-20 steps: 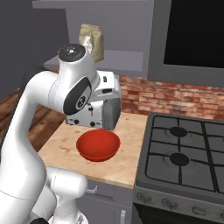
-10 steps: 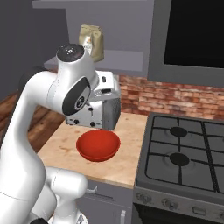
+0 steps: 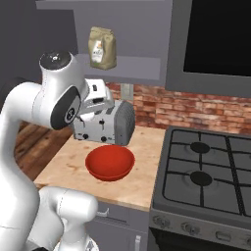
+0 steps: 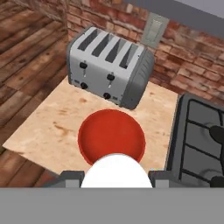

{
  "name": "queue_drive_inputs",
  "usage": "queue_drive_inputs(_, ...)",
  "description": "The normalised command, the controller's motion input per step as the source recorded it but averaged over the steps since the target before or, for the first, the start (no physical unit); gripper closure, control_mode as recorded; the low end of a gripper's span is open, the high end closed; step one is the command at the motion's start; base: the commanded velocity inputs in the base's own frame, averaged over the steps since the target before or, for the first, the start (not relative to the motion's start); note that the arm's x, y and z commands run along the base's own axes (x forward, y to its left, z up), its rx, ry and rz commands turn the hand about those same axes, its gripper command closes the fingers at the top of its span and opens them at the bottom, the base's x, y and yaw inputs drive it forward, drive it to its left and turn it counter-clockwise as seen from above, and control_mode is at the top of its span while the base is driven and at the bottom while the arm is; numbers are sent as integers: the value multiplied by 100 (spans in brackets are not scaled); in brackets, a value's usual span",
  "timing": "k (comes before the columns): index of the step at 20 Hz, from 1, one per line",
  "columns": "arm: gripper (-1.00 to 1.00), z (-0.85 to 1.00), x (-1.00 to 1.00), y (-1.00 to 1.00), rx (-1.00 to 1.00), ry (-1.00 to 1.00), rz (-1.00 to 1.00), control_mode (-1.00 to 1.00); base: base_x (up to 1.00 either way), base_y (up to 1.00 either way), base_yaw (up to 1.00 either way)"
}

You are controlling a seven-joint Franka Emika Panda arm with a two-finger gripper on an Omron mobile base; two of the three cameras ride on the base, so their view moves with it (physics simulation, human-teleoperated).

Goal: Pick the egg and butter from the fridge and place them by the bowl for mixing.

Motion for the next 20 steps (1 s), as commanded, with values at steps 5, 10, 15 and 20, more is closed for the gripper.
queue_drive_inputs(5, 100, -26, -20, 22, -1, -11, 54, -100, 0, 0, 0)
queue_drive_inputs(10, 100, -31, -2, 33, 0, -9, 53, -100, 0, 0, 0)
queue_drive_inputs(15, 100, -28, 6, 45, -2, 0, 15, -100, 0, 0, 0)
queue_drive_inputs(20, 100, -29, 9, 42, -16, 0, 0, -100, 0, 0, 0)
